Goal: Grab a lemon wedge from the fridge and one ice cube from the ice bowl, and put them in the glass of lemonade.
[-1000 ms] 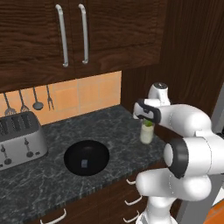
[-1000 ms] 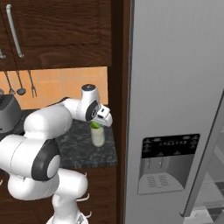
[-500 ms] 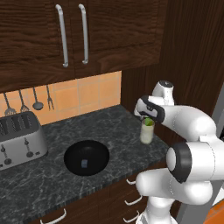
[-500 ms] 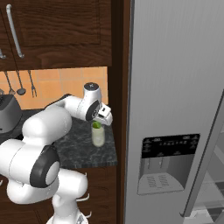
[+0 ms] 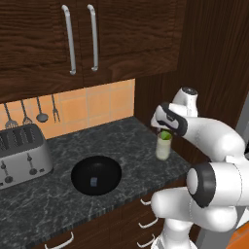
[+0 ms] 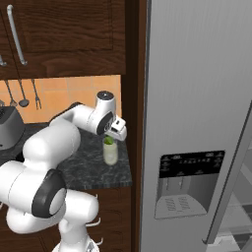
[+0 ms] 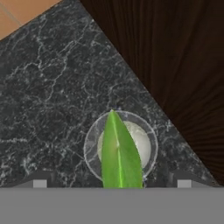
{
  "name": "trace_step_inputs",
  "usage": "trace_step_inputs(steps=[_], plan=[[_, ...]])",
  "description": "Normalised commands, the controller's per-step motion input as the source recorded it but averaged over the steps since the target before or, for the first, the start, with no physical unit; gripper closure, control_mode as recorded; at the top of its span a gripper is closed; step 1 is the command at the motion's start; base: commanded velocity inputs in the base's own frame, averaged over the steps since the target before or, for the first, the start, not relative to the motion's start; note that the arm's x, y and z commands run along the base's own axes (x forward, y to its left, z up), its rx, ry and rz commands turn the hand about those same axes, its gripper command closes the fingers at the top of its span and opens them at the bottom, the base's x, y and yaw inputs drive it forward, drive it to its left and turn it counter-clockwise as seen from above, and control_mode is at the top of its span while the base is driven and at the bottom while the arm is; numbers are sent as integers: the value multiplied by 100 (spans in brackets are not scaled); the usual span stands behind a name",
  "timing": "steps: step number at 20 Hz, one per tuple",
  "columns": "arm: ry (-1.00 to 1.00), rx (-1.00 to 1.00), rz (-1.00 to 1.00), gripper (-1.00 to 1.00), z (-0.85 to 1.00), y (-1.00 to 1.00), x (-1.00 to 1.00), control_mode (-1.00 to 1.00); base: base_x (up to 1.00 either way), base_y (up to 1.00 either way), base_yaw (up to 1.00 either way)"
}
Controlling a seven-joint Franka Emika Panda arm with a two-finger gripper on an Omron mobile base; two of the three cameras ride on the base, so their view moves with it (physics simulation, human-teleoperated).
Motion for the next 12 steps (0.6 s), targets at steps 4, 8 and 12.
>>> trace_step_inputs(steps=[4,8,12], plan=[[-6,2,0,-100,0,2,-41,-100,0,0,0],[-2,0,0,-100,4,18,-18,-100,0,0,0],[-7,0,0,-100,8,18,-11,-100,0,0,0]])
